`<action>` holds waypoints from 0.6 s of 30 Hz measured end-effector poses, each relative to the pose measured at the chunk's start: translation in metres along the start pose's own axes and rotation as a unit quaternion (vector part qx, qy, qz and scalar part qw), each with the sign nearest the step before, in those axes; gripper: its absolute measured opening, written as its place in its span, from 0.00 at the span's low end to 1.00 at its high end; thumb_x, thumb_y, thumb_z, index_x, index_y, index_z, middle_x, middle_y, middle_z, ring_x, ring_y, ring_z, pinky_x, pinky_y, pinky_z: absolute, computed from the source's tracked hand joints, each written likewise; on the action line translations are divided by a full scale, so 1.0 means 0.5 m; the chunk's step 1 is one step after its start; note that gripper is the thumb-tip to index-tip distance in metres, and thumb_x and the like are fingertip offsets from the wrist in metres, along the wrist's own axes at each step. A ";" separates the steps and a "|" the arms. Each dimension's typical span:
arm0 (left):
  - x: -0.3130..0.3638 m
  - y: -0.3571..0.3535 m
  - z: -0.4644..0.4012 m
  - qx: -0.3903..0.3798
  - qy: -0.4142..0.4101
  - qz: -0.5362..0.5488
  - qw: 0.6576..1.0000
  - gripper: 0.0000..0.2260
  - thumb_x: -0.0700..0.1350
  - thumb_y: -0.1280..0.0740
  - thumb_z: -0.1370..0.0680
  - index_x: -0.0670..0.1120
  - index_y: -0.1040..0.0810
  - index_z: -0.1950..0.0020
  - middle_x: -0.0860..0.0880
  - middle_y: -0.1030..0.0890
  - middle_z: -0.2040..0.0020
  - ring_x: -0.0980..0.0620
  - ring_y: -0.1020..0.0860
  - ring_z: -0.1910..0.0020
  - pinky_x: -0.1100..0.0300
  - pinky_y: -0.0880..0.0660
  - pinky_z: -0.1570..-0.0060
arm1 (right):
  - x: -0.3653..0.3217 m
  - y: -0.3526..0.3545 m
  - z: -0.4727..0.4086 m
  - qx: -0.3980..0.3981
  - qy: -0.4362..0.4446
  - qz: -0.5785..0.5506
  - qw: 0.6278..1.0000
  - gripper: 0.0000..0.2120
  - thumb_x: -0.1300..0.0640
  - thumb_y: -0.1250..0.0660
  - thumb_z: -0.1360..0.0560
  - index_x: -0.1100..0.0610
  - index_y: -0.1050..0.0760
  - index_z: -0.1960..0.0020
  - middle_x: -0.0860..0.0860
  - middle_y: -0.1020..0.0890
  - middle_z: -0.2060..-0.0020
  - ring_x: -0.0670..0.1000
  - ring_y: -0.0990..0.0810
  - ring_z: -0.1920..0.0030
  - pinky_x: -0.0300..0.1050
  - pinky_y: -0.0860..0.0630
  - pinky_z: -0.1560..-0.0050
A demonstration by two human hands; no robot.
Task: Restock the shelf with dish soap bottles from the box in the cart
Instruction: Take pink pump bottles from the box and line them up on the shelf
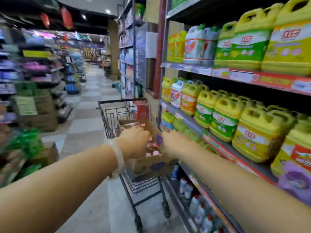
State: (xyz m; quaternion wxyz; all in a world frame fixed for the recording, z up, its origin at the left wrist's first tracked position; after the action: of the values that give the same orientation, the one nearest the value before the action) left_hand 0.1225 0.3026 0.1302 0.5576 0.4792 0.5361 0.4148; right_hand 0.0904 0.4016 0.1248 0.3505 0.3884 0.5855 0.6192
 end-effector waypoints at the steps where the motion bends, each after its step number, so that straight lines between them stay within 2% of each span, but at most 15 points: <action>1: -0.037 -0.025 0.001 -0.010 0.008 0.001 1.000 0.22 0.52 0.33 0.25 0.46 0.30 0.33 0.46 0.27 0.35 0.43 0.27 0.37 0.51 0.26 0.43 | -0.032 -0.019 -0.029 -0.008 0.003 -0.012 1.000 0.16 0.58 0.39 0.23 0.61 0.33 0.36 0.60 0.27 0.37 0.61 0.27 0.36 0.52 0.29 0.41; 5: -0.154 -0.125 -0.011 -0.059 0.026 0.014 0.998 0.19 0.50 0.34 0.24 0.46 0.30 0.35 0.46 0.26 0.37 0.44 0.28 0.38 0.52 0.27 0.45 | -0.128 -0.100 -0.129 -0.060 0.006 -0.038 0.997 0.19 0.58 0.37 0.23 0.60 0.34 0.34 0.59 0.29 0.35 0.61 0.29 0.36 0.53 0.29 0.42; 9: -0.230 -0.204 -0.069 -0.084 0.020 0.022 0.996 0.22 0.50 0.34 0.24 0.47 0.33 0.32 0.45 0.27 0.36 0.44 0.28 0.37 0.51 0.27 0.42 | -0.175 -0.167 -0.229 -0.097 0.013 -0.044 0.994 0.21 0.55 0.36 0.23 0.59 0.35 0.34 0.58 0.31 0.35 0.61 0.30 0.35 0.54 0.30 0.43; 14: -0.297 -0.290 -0.199 -0.103 0.007 0.016 0.995 0.21 0.50 0.33 0.24 0.45 0.31 0.34 0.45 0.26 0.38 0.45 0.27 0.40 0.52 0.27 0.45 | -0.158 -0.242 -0.377 -0.127 -0.009 -0.045 0.991 0.20 0.55 0.36 0.23 0.58 0.35 0.34 0.58 0.30 0.35 0.60 0.29 0.36 0.53 0.30 0.42; 18: -0.353 -0.369 -0.346 -0.131 -0.001 0.036 0.991 0.22 0.51 0.32 0.25 0.45 0.31 0.34 0.45 0.26 0.38 0.44 0.27 0.40 0.50 0.27 0.40 | -0.116 -0.299 -0.532 -0.146 -0.040 -0.047 0.987 0.25 0.54 0.34 0.24 0.61 0.37 0.31 0.57 0.31 0.35 0.60 0.30 0.35 0.53 0.29 0.42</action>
State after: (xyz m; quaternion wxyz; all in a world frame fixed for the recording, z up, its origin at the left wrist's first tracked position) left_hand -0.0734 0.1093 -0.0093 0.6010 0.4211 0.4589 0.5010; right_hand -0.1237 0.2399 -0.0317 0.4551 0.3297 0.4915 0.6652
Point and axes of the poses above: each hand's wrist, its own z-axis away from the middle knuckle, its own y-axis out of the back of the hand, x = y × z, the point moved 6 cm from there along -z, towards the middle knuckle
